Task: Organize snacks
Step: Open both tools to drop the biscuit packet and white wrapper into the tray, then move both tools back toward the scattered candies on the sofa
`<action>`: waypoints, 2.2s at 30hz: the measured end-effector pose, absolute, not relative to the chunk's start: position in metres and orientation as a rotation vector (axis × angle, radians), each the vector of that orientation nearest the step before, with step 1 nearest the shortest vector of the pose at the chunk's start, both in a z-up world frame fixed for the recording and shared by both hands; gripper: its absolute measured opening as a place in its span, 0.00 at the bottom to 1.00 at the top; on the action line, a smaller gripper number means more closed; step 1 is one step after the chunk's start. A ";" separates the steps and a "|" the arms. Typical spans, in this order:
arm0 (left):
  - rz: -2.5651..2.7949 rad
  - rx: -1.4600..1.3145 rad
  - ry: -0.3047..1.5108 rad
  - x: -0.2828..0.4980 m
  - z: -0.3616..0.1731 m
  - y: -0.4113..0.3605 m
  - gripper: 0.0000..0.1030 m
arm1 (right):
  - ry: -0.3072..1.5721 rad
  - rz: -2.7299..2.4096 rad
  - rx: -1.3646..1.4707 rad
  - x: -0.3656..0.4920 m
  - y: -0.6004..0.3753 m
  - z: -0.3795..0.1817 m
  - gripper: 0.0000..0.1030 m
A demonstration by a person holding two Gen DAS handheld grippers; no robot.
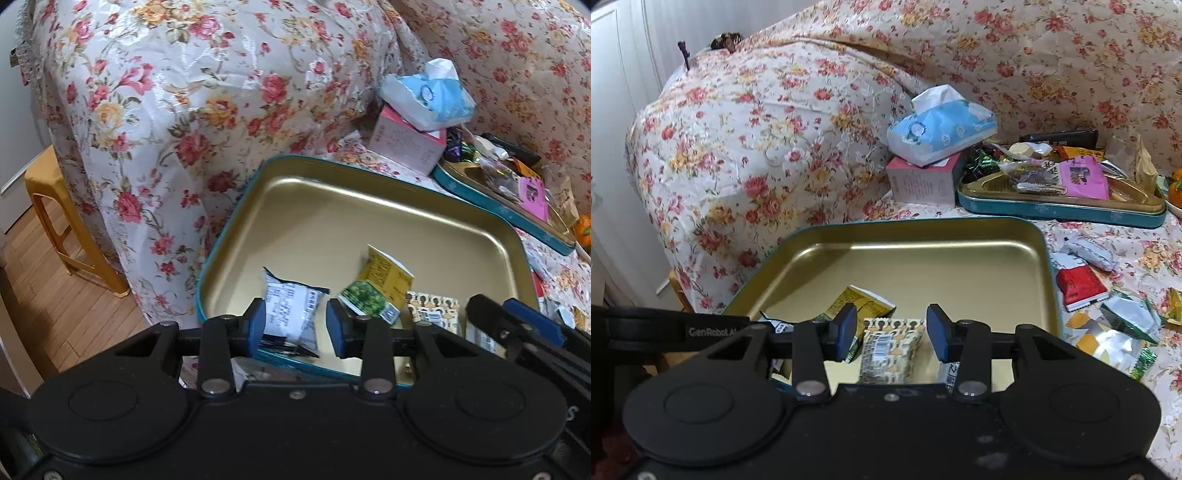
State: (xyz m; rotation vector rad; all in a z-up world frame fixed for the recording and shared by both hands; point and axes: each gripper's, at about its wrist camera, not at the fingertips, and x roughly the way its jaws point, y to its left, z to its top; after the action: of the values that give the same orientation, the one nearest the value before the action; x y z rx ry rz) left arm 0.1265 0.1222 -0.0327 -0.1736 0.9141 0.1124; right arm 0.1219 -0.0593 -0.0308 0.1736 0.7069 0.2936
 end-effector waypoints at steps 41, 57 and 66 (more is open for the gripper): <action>-0.170 0.062 0.806 0.104 -0.043 -0.135 0.44 | 0.576 -0.309 0.339 0.137 -0.361 -0.096 0.47; -0.001 0.025 0.803 0.122 -0.065 -0.149 0.53 | 0.567 -0.275 0.383 0.136 -0.367 -0.099 0.52; -0.031 -0.143 0.885 0.138 -0.071 -0.137 0.63 | 0.568 -0.275 0.382 0.136 -0.367 -0.099 0.52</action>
State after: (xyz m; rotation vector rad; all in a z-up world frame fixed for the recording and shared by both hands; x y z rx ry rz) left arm 0.1379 -0.1369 -0.0707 -0.1434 0.8849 -0.0309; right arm 0.1362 -0.3668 -0.0991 0.3817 0.5682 -0.2753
